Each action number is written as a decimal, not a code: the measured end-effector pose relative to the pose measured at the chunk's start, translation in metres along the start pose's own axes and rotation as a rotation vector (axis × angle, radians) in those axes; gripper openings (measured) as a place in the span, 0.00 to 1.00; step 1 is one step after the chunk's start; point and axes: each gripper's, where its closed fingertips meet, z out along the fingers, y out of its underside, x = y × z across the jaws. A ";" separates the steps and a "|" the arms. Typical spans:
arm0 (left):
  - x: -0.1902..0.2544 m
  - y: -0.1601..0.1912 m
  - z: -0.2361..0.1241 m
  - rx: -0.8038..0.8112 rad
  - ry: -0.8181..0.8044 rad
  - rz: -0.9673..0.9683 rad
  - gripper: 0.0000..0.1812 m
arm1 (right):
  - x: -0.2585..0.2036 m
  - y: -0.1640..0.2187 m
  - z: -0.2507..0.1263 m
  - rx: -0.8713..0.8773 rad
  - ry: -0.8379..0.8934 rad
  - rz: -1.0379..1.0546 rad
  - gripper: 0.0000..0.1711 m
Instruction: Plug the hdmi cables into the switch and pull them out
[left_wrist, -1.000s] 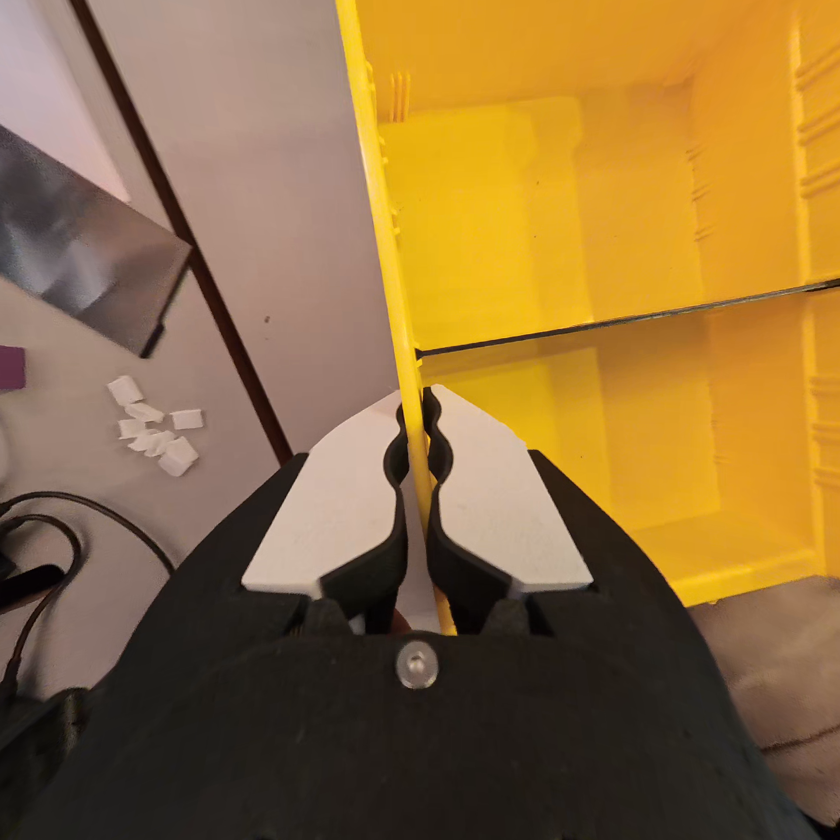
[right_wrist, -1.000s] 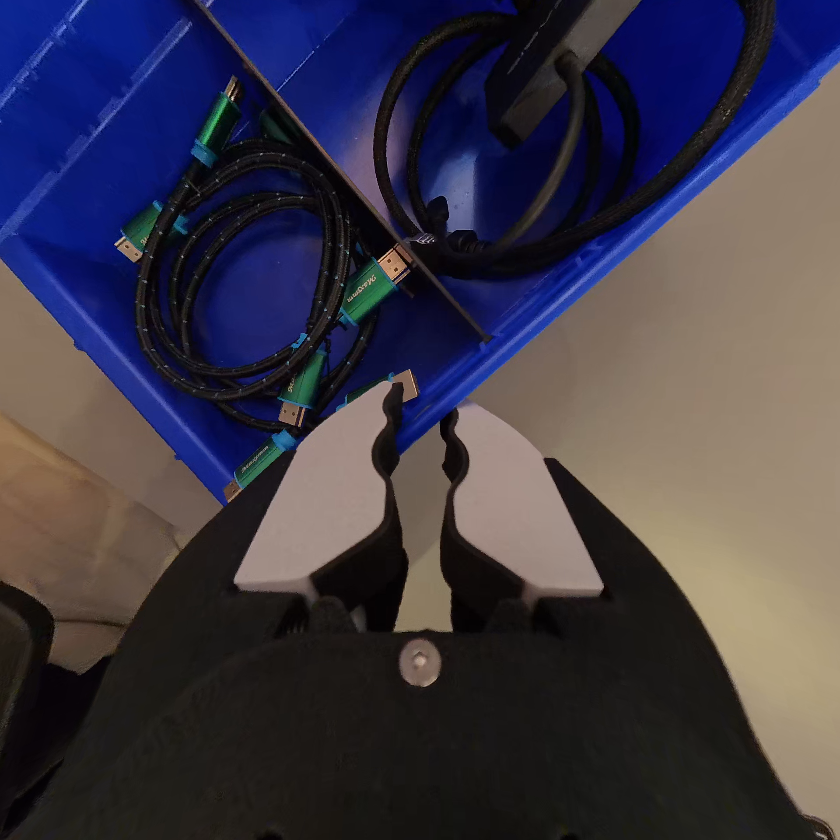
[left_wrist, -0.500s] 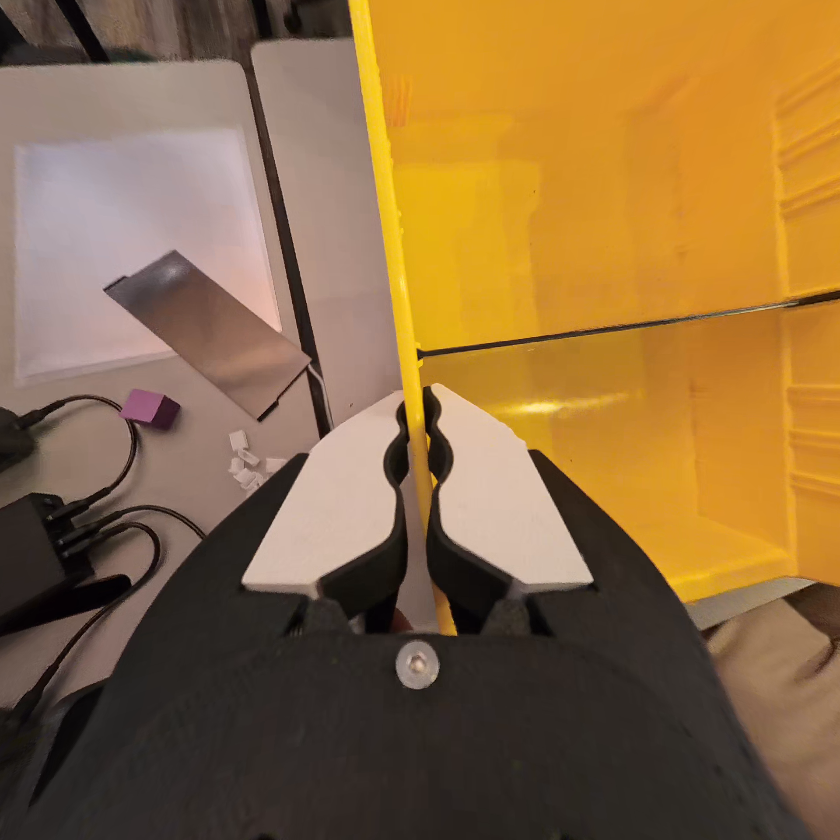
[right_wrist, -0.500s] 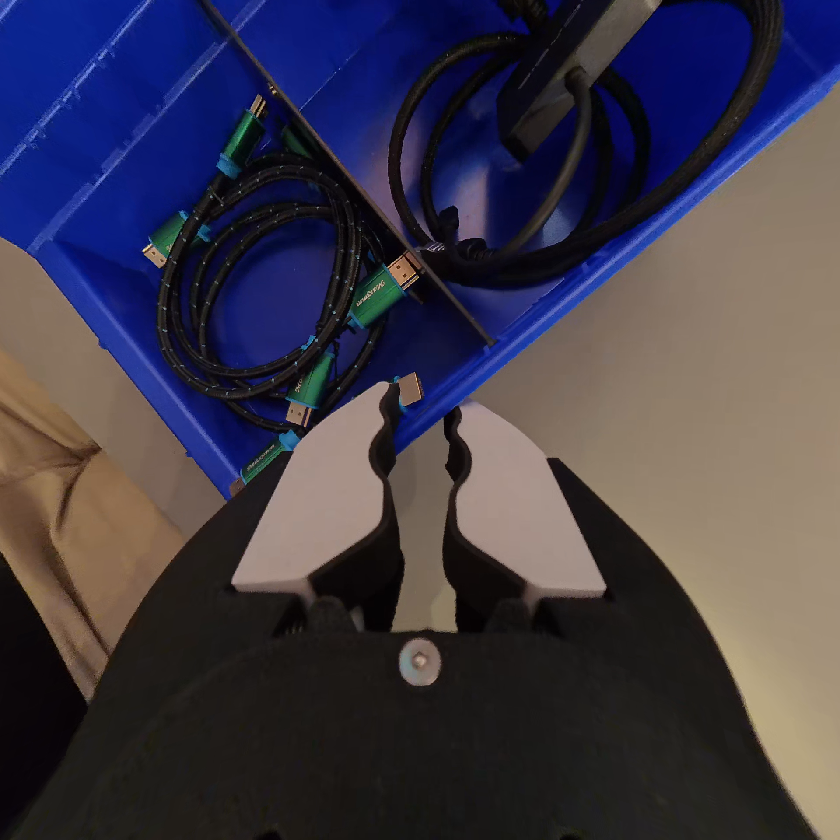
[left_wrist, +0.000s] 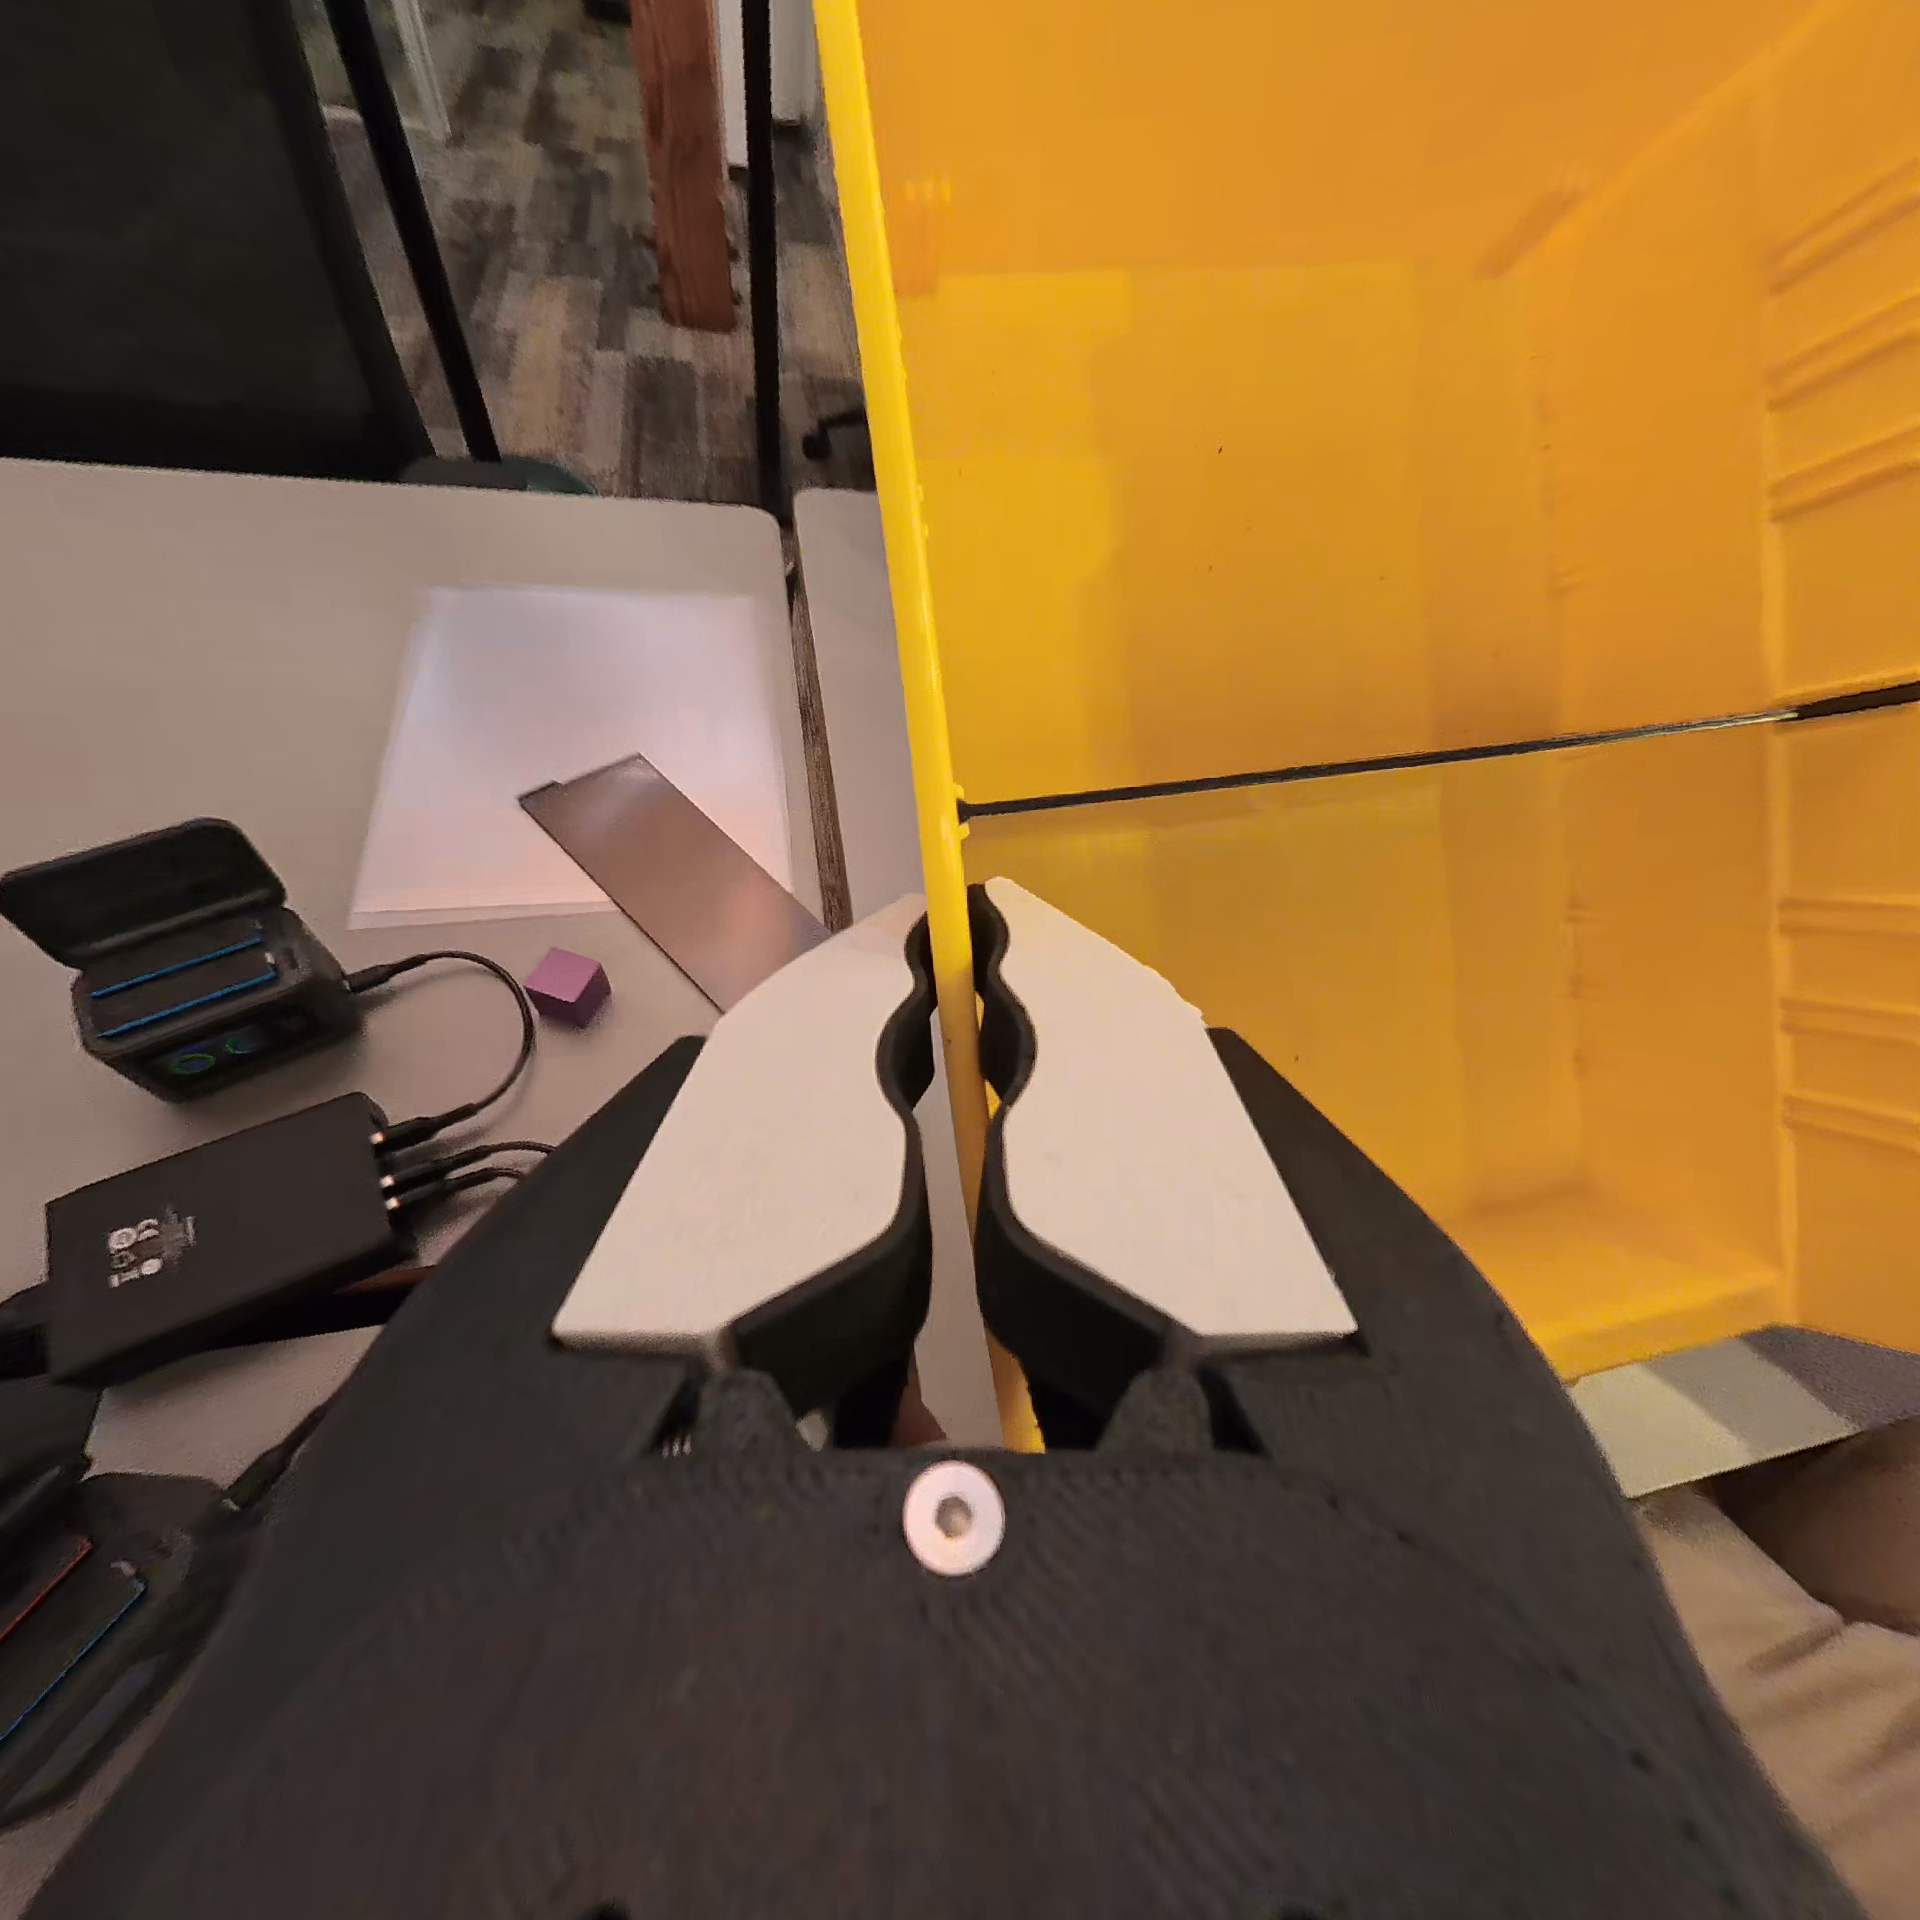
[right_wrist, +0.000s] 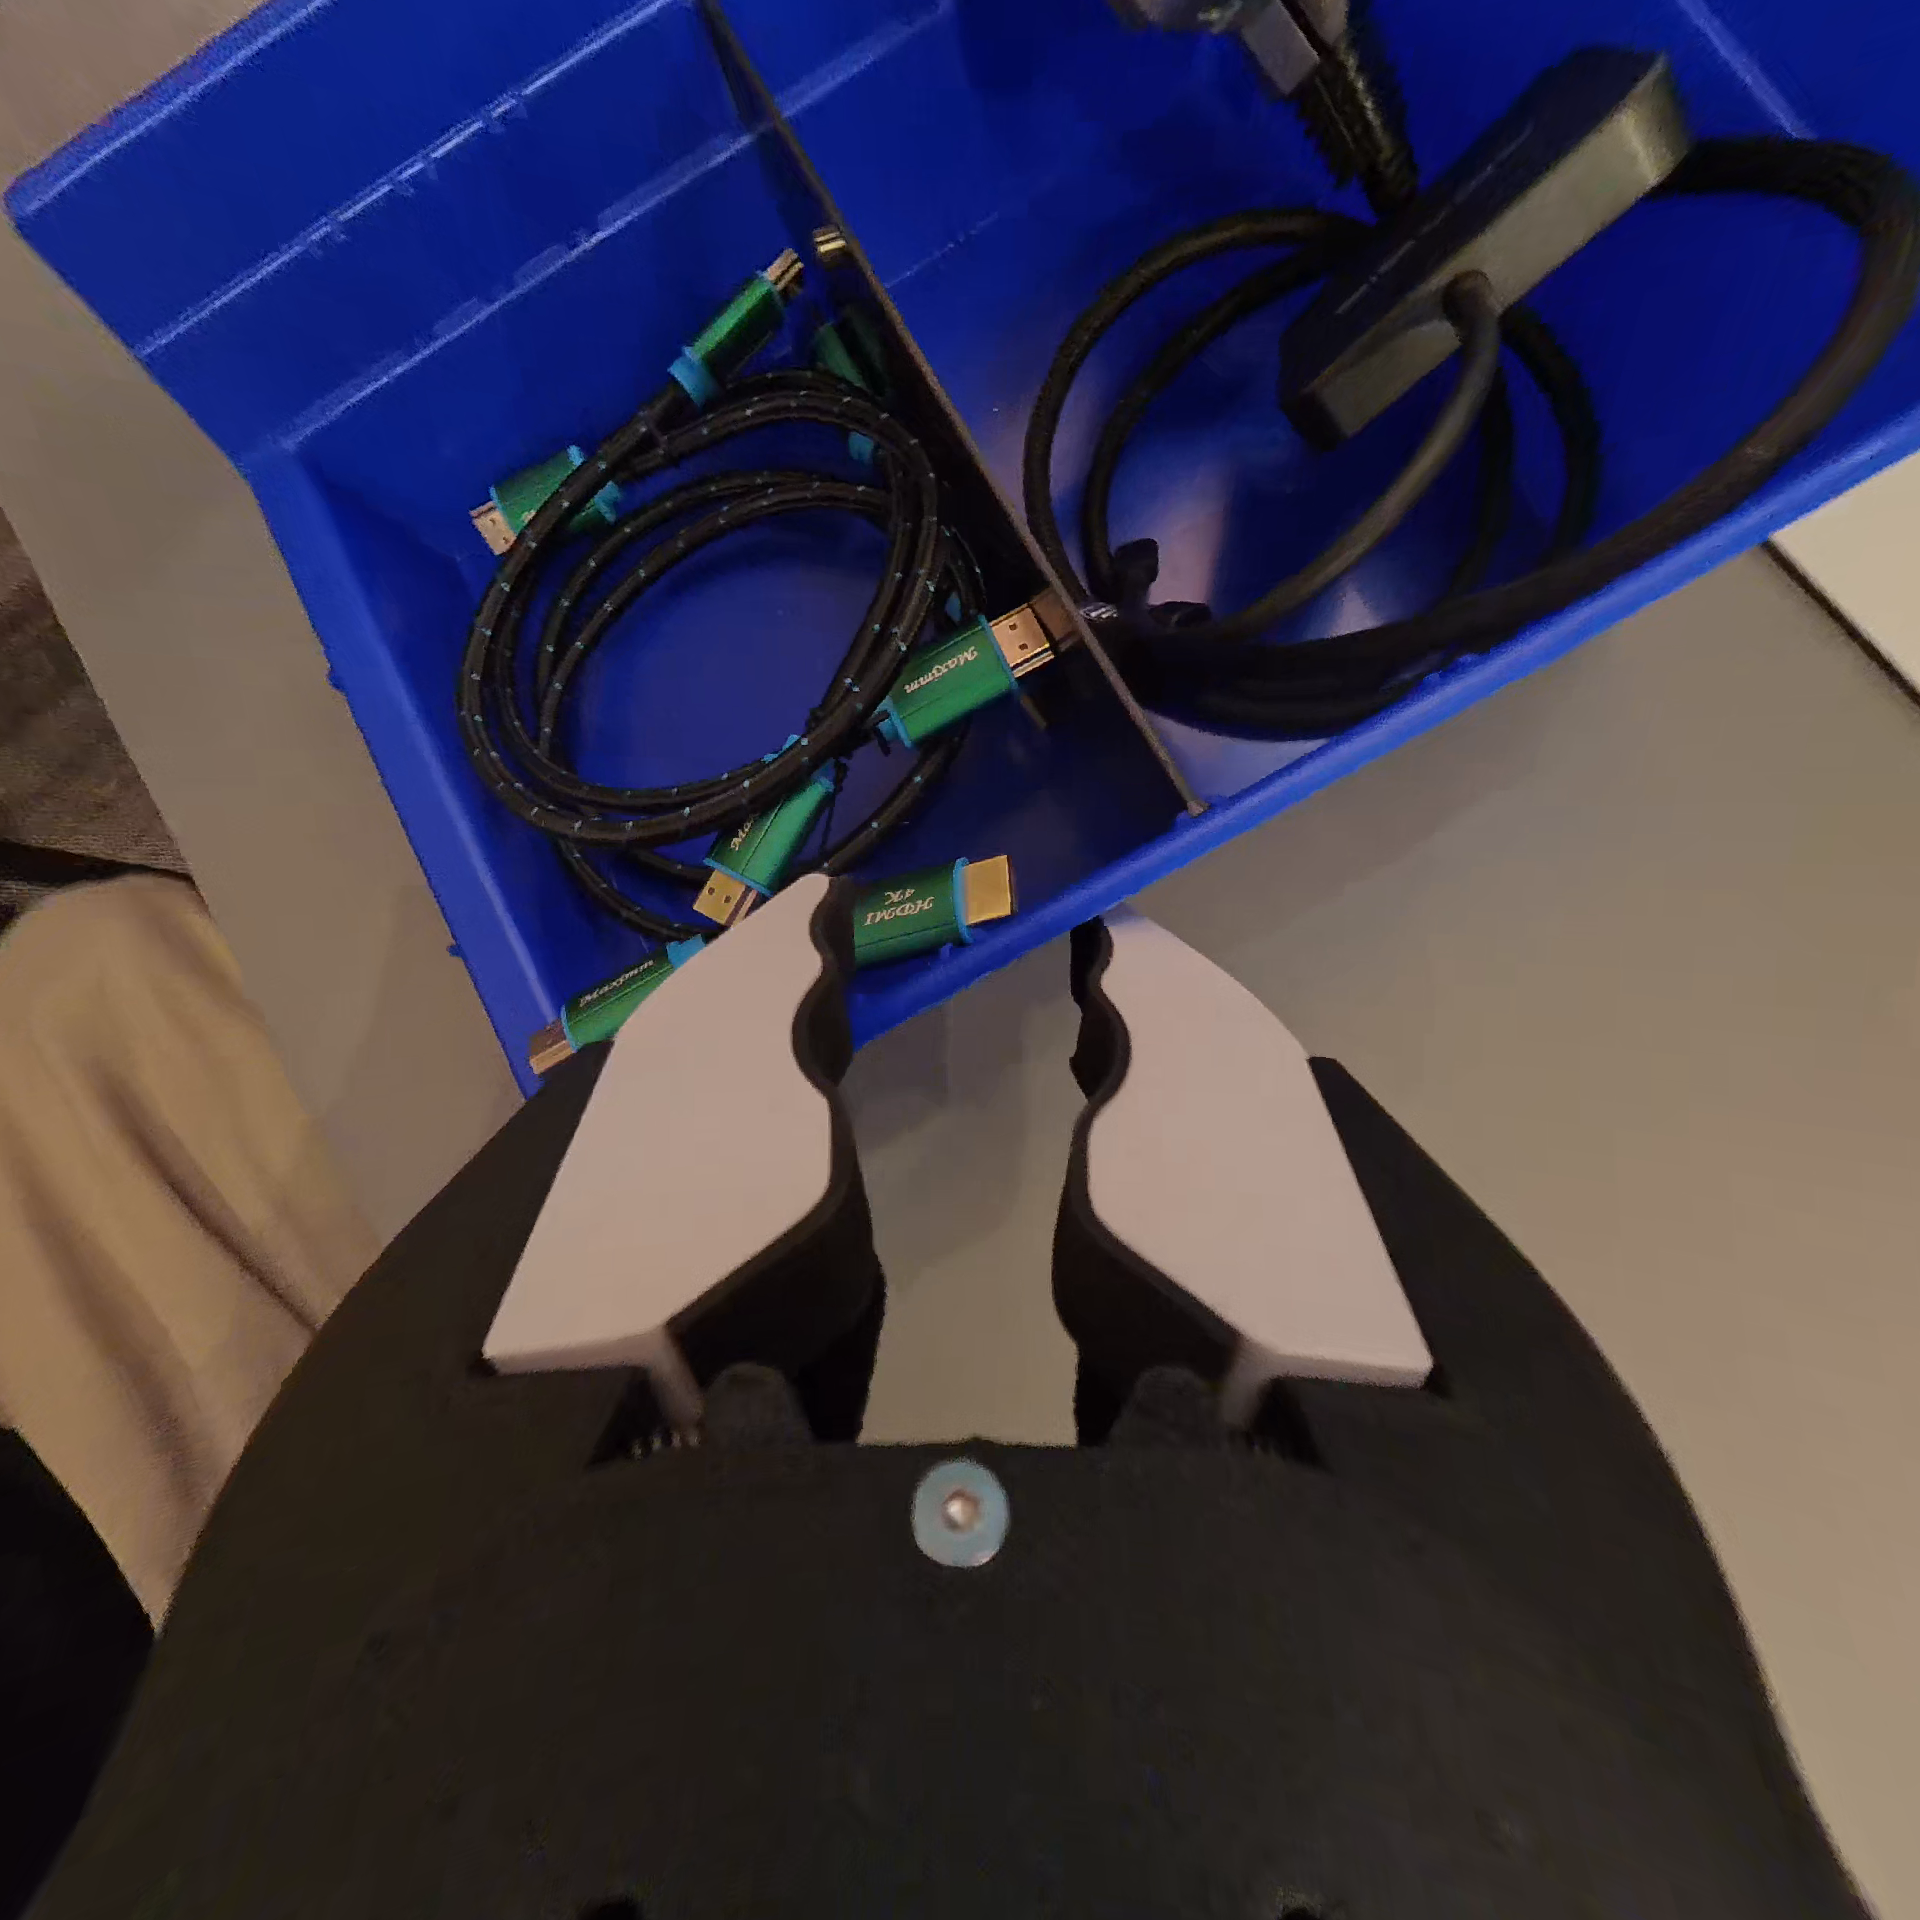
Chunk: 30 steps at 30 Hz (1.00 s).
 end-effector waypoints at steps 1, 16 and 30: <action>0.000 -0.005 -0.007 0.021 0.001 0.001 0.02 | -0.005 -0.008 0.007 0.010 -0.012 -0.005 0.24; 0.166 -0.066 0.041 0.114 0.282 0.133 0.01 | 0.007 -0.073 -0.133 0.551 -0.178 0.007 0.39; 0.473 0.052 0.225 -0.263 0.649 0.242 0.02 | 0.191 0.123 -0.348 0.660 0.350 0.466 0.27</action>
